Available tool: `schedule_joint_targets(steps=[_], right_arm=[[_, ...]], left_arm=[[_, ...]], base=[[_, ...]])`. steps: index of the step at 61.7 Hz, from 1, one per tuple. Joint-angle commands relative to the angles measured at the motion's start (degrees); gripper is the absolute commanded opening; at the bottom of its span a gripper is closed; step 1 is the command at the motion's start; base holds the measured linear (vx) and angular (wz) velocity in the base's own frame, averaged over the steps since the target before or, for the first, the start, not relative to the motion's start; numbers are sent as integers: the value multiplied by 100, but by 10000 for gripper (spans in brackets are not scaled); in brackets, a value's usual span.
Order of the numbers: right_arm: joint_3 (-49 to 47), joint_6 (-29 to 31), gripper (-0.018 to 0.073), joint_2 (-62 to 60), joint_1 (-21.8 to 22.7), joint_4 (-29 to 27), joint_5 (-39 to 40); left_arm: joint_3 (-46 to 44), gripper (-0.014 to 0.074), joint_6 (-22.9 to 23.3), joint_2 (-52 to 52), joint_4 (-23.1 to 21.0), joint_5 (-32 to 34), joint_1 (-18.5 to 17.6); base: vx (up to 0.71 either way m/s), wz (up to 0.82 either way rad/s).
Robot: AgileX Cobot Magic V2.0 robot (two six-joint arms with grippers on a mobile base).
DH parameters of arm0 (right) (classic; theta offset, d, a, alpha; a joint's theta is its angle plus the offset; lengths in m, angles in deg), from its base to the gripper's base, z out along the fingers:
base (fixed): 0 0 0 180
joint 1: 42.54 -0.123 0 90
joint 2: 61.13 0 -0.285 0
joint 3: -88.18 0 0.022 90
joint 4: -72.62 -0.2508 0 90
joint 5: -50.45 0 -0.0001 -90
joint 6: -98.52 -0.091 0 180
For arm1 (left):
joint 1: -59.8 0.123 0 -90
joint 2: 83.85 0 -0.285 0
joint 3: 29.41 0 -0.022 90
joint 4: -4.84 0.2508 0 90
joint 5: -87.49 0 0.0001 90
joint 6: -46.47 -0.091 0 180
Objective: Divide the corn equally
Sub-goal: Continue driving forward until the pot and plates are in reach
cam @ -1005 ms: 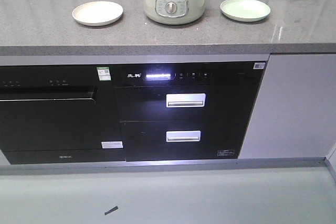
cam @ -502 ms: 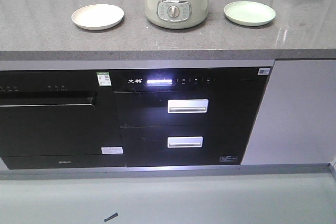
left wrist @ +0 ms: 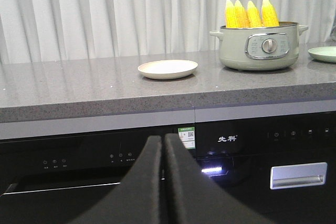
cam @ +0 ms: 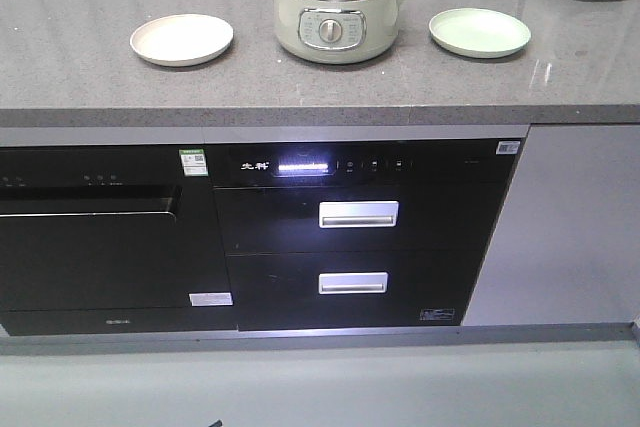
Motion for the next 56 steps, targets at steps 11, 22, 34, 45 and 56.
schedule_joint_targets(steps=[11, 22, 34, 45, 56], right_arm=[[41, 24, -4, -38, 36, 21, 392], [41, 24, -4, -38, 36, 21, 392], [41, 24, -4, -38, 36, 21, 392], [41, 24, -4, -38, 36, 21, 392], [41, 24, -4, -38, 36, 21, 392]], left_arm=[[15, -6, 64, -94, -12, 433, 8], [15, -6, 64, -94, -12, 433, 8], [15, -6, 64, -94, -12, 433, 8], [15, -6, 64, -94, -12, 433, 8], [15, -6, 64, -94, -12, 433, 8]], base=[[8, -1], [9, -1], [10, -1], [10, -2], [10, -2]])
